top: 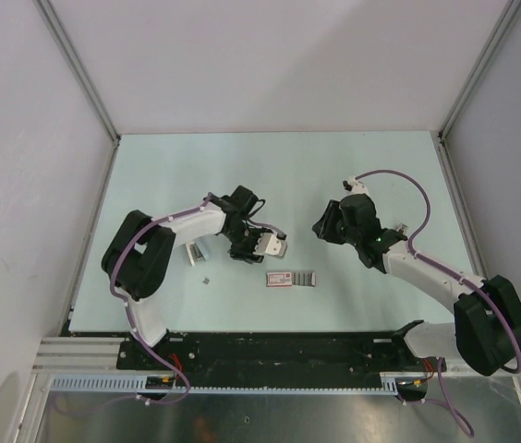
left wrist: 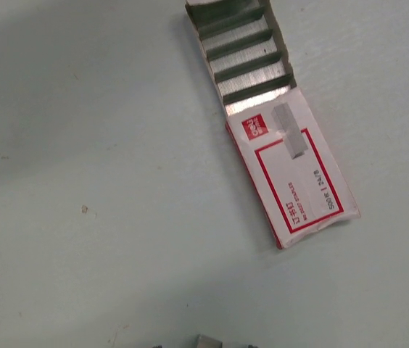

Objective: Unload the staples from the stapler

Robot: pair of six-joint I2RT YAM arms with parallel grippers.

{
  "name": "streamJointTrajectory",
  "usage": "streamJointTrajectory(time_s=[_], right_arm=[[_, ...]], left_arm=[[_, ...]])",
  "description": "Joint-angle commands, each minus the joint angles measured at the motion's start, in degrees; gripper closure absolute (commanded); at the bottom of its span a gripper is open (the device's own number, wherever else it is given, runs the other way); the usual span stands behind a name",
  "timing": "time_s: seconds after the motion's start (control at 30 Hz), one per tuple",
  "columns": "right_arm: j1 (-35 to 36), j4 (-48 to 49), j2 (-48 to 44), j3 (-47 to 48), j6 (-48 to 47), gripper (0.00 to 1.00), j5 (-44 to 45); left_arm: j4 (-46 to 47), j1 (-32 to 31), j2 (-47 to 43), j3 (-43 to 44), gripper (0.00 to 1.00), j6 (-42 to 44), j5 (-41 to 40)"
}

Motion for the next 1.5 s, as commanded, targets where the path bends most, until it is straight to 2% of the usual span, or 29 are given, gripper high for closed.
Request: streamJointTrajectory(time_s=[0.0,0.13,0.33,0.73,0.93,1.0,1.13,1.23,1.47], right_arm=[[-0.83,1.94,-2.04,-0.18,-0.33,0.66,-1.44],[-1.39,1.93,-2.21,-0.64,-0.27,0.66,-2.16],[-1.82,4.00,-2.54,-1.16,-0.44,0.66,-4.48],[-2.42,4.81,-3.00,-1.28,-0.29,0.67,-6.85],[-2.56,5.08,-3.65,-1.28,-0.31,0.67,-7.52],[-2.64,5.24,-4.23,-1.28,-0.70,0.64,-8.04],[-2.88,5.73,-6.53,-1.28,-1.67,0.58,-8.68],[-3.63,6.97,-10.00,-1.28,-2.33,0.53,-10.37],[-7.03,14.16,-17.18,-1.28,-0.44,0.39,-22.34]], left_arm=[[-0.84,-0.45,0.78,1.95,0.50,0.40,-0.59],[-0.89,-0.70,1.56,2.56,0.57,-1.06,-1.21],[-0.85,-1.16,1.97,3.21,0.61,-2.60,-1.56],[-0.88,-1.52,1.83,2.25,0.77,-5.80,-3.84],[-0.89,-1.53,1.65,3.61,0.88,-10.46,-4.54],[-0.91,-1.31,0.97,4.74,0.89,-12.74,-3.52],[-0.88,-0.32,-1.48,9.23,0.92,-19.73,1.85],[-0.90,1.74,-3.67,14.59,0.92,-27.10,8.82],[0.62,9.91,-3.78,30.42,0.93,-54.09,32.41]])
